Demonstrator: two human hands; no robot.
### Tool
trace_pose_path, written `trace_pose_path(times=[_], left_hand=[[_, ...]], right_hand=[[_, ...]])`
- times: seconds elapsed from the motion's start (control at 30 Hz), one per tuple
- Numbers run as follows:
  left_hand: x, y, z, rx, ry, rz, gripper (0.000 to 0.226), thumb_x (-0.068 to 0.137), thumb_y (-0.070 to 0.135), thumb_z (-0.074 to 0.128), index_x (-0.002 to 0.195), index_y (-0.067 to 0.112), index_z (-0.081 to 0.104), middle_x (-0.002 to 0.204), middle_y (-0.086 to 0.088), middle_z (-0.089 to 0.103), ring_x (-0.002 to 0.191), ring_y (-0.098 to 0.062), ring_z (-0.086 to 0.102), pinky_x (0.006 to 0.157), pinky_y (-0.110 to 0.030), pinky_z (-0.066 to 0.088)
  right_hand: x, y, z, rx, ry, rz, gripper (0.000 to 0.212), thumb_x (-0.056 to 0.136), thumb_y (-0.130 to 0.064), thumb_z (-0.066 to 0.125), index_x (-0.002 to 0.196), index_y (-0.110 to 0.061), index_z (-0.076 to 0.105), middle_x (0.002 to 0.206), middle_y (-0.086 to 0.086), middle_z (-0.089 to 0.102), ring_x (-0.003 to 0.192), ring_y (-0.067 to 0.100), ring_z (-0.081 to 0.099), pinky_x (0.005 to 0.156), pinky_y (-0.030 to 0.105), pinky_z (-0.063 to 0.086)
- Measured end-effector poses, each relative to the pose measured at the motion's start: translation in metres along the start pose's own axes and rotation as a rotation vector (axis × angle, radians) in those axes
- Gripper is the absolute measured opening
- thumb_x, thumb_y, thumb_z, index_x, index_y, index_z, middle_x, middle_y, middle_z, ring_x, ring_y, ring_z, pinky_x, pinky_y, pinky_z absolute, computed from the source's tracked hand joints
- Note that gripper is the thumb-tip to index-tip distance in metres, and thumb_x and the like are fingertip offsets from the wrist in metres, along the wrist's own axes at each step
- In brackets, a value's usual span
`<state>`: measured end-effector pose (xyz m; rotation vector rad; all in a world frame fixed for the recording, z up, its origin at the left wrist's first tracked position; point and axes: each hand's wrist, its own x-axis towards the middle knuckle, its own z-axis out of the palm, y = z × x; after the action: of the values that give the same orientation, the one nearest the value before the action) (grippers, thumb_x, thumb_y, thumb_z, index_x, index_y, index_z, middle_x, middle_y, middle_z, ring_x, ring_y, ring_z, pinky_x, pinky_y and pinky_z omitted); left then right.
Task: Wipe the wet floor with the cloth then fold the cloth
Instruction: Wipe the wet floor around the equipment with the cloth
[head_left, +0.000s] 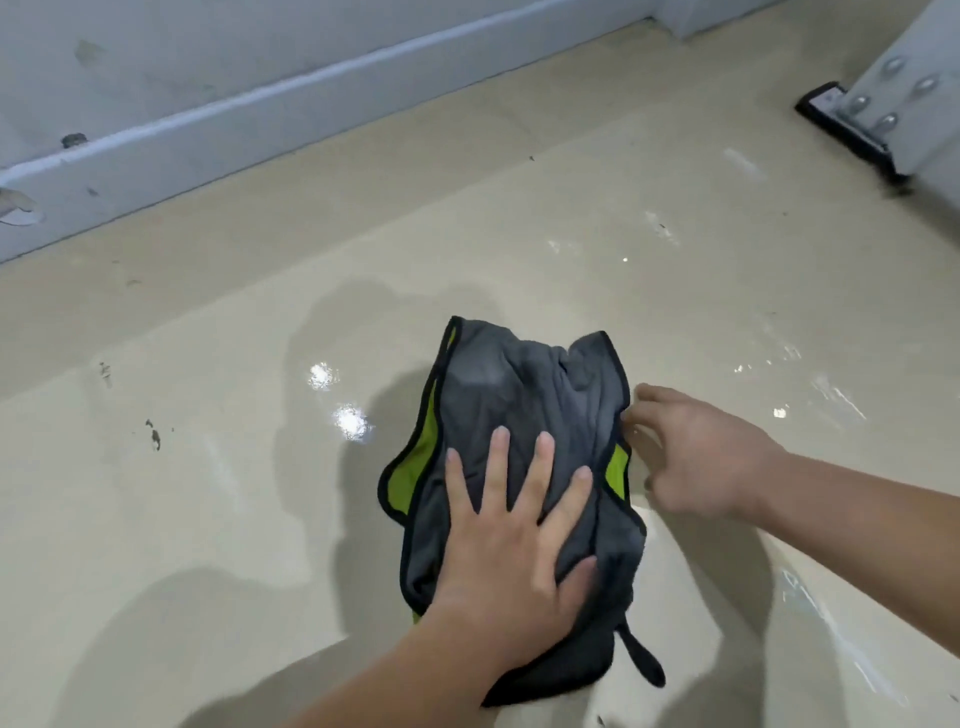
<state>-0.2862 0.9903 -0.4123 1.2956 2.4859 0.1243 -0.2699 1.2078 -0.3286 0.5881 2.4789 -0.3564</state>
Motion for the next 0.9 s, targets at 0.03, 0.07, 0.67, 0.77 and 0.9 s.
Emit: trace_pose_path(times=[0.03,0.07,0.67,0.77,0.9], left_hand=[[-0.012,0.003,0.005,-0.006,0.021,0.008,0.07,0.102,0.068,0.029,0.163,0.035,0.029,0.174,-0.009,0.017,0.159,-0.046,0.003,0.117,-0.08,0.006],[-0.02,0.003,0.005,-0.035,0.048,0.003,0.066,0.104,0.067,0.024,0.163,0.037,0.029,0.174,-0.007,0.017,0.16,-0.042,0.002,0.119,-0.078,0.005],[0.103,-0.01,-0.031,0.052,0.023,-0.273,0.08,0.092,0.083,-0.002,0.162,0.046,-0.012,0.173,-0.003,-0.025,0.155,-0.039,-0.028,0.117,-0.074,-0.011],[0.073,0.051,-0.015,0.056,-0.035,-0.196,0.081,0.095,0.077,-0.001,0.163,0.036,-0.019,0.171,-0.011,-0.029,0.151,-0.048,-0.034,0.113,-0.078,-0.012],[0.027,0.128,0.002,0.04,-0.266,0.124,0.085,0.095,0.081,0.004,0.161,0.036,-0.023,0.163,-0.008,-0.044,0.141,-0.043,-0.051,0.111,-0.074,-0.023]], right_hand=[[-0.003,0.006,0.001,-0.008,-0.027,0.006,0.055,0.069,-0.025,0.07,0.122,-0.036,0.061,0.143,-0.014,0.041,0.124,0.016,0.056,0.093,0.039,0.054],[-0.005,0.01,0.002,-0.02,-0.033,0.014,0.058,0.069,-0.031,0.074,0.125,-0.039,0.06,0.145,-0.017,0.039,0.124,0.015,0.056,0.093,0.039,0.054],[-0.036,0.049,0.016,0.212,-0.18,-0.016,0.104,0.087,-0.038,0.073,0.16,-0.039,0.0,0.169,-0.014,-0.011,0.155,0.01,-0.005,0.123,0.037,0.023],[-0.054,0.071,0.01,0.379,-0.037,-0.008,0.083,0.092,-0.028,0.069,0.16,-0.028,0.021,0.167,-0.008,0.021,0.151,0.007,0.021,0.108,0.008,0.015],[-0.112,0.096,0.024,0.311,0.038,-0.046,0.068,0.093,-0.026,0.063,0.155,-0.028,0.035,0.155,-0.014,0.041,0.137,0.001,0.041,0.099,-0.001,0.024]])
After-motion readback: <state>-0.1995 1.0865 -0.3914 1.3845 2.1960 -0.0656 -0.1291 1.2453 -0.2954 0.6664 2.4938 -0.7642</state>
